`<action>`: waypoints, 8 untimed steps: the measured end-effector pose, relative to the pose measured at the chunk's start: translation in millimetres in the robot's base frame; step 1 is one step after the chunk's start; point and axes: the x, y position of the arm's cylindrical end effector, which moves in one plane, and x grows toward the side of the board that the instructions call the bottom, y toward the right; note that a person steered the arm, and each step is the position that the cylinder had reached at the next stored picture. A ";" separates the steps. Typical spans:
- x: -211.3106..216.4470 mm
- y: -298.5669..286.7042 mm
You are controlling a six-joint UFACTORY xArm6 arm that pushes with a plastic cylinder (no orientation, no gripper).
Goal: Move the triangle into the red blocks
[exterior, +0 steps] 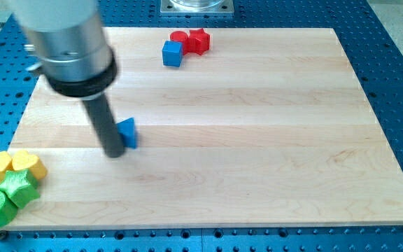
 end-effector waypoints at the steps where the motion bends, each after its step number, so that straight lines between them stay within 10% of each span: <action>1: -88.1 -2.4; 3: -46.2 -30.2; 4: -14.2 54.9; 5: -93.2 53.5; 7: 12.9 117.9; 8: 16.9 58.4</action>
